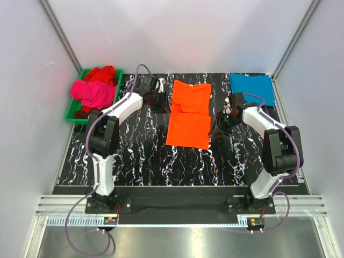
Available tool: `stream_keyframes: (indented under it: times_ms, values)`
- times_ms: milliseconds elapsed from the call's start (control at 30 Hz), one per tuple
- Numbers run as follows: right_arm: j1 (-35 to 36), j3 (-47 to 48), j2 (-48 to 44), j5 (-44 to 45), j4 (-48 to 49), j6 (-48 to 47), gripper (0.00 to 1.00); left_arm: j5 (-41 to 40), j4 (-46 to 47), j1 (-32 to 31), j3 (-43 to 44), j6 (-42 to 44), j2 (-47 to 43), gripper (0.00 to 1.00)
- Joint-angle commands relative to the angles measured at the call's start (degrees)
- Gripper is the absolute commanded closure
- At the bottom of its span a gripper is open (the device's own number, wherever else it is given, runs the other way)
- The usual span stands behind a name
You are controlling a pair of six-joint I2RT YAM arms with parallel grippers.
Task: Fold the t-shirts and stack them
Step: Fold the tshirt
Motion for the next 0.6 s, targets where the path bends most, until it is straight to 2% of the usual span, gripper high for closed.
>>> stream_keyframes:
  times_ms: [0,133,333,567]
  values:
    - [-0.44,4.48,1.03,6.08,2.59,0.27,0.60,-1.74,-0.28,0.29,5.38,4.87,4.76,0.61]
    - [-2.28,9.65,7.60,3.99,7.95,0.53,0.55,0.99,-0.02,0.29,11.01,6.45,11.00,0.61]
    - [-3.61,17.75,16.14,0.99,8.14,-0.34,0.55,0.90,-1.07,0.47,15.15,8.47,15.49,0.60]
    - [-3.70,12.59,15.01,-1.38,10.50,0.18,0.57,2.75,1.39,0.55,16.12,8.92,16.55,0.59]
